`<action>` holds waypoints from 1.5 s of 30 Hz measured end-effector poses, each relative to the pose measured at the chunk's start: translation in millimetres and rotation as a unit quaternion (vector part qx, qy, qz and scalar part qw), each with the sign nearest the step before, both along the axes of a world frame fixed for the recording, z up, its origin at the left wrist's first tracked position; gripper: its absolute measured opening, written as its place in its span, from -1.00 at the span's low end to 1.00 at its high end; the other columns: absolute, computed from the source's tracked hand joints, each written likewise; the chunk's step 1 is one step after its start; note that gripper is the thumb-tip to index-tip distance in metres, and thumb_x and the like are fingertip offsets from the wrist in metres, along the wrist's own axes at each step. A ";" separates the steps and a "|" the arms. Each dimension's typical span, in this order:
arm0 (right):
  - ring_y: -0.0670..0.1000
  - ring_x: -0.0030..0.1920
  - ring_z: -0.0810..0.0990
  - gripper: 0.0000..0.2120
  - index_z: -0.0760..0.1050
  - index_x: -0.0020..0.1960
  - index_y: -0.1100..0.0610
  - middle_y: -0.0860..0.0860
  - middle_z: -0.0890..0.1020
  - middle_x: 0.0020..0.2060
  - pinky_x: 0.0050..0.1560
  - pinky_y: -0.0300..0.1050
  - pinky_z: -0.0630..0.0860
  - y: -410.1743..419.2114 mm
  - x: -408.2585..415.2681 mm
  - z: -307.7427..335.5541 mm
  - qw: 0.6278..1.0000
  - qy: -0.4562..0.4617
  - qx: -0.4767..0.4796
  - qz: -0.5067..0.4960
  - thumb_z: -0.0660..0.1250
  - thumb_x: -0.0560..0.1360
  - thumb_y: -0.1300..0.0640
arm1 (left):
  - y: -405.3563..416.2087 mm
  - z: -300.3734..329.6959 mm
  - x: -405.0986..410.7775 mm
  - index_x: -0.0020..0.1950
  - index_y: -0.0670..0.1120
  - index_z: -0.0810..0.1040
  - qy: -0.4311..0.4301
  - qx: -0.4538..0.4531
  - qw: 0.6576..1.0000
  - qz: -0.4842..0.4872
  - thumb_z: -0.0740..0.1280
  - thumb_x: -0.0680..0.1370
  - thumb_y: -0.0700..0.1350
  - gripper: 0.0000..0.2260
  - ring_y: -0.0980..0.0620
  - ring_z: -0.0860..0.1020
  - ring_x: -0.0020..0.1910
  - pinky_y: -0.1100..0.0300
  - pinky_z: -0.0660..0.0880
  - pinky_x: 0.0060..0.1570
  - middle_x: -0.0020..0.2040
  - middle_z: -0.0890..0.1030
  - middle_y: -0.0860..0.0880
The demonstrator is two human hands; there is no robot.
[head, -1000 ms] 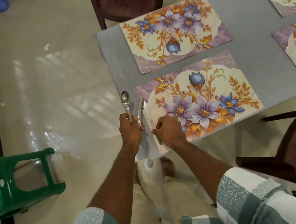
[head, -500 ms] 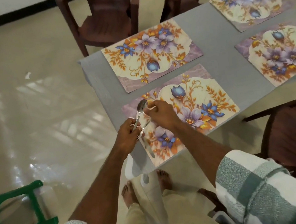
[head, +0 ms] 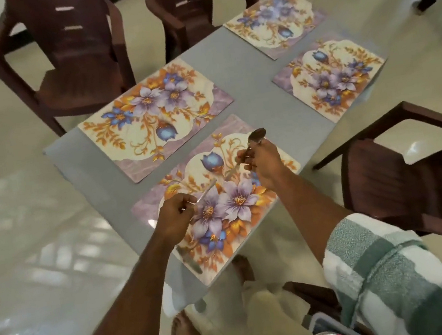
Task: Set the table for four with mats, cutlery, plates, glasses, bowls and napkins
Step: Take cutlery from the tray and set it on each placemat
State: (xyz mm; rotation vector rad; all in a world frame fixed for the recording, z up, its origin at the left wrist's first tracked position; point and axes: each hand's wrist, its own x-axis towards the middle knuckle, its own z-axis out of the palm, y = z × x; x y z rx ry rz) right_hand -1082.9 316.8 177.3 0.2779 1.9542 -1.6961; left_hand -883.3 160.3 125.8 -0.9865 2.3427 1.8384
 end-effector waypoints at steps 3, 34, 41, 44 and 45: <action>-0.01 -0.44 0.59 -0.82 0.48 -0.12 0.17 0.10 0.58 -0.36 -0.43 -0.23 0.47 18.7 -49.5 -14.7 0.982 0.076 0.145 0.089 0.20 0.64 0.20 | 1.1 -6.8 -26.7 -0.05 -0.18 0.64 -0.007 -0.028 1.000 -0.010 0.35 0.50 -0.43 -0.81 0.14 0.56 -0.18 0.26 0.49 -0.13 -0.14 0.64 -0.01; 0.11 -0.05 0.63 -0.72 0.64 0.00 0.11 0.07 0.68 -0.09 -0.03 -0.08 0.55 50.6 -116.8 -69.6 0.826 0.212 0.350 0.388 0.54 0.39 -0.03 | 37.0 -4.2 -132.3 -0.01 -0.19 0.64 -0.049 -0.059 0.997 -0.026 0.46 0.48 -0.33 -0.87 0.06 0.60 -0.19 0.00 0.61 -0.11 -0.14 0.67 -0.10; 0.13 0.02 0.61 -0.79 0.66 0.07 0.16 0.12 0.69 0.00 0.05 -0.06 0.53 53.4 -110.5 -77.7 0.821 0.240 0.351 0.382 0.46 0.51 0.06 | 41.5 -1.5 -146.9 -0.02 -0.13 0.63 -0.064 -0.068 0.994 -0.048 0.46 0.49 -0.32 -0.87 0.06 0.58 -0.22 0.19 0.54 -0.16 -0.18 0.65 -0.03; 0.12 0.00 0.62 -0.76 0.65 0.04 0.14 0.10 0.70 -0.03 0.05 -0.02 0.56 54.6 -112.1 -78.7 0.824 0.241 0.345 0.380 0.48 0.48 0.00 | 43.7 0.3 -154.0 -0.03 -0.14 0.63 -0.063 -0.074 0.993 -0.064 0.45 0.48 -0.35 -0.86 0.13 0.57 -0.22 0.42 0.49 -0.21 -0.19 0.64 0.01; 0.11 -0.04 0.63 -0.75 0.65 0.02 0.13 0.09 0.71 -0.06 0.02 -0.01 0.57 56.1 -113.7 -77.8 0.829 0.250 0.335 0.370 0.48 0.48 -0.03 | 43.7 1.2 -156.8 -0.04 -0.13 0.63 -0.061 -0.076 0.993 -0.070 0.45 0.48 -0.36 -0.84 0.16 0.57 -0.23 0.44 0.48 -0.20 -0.20 0.63 0.04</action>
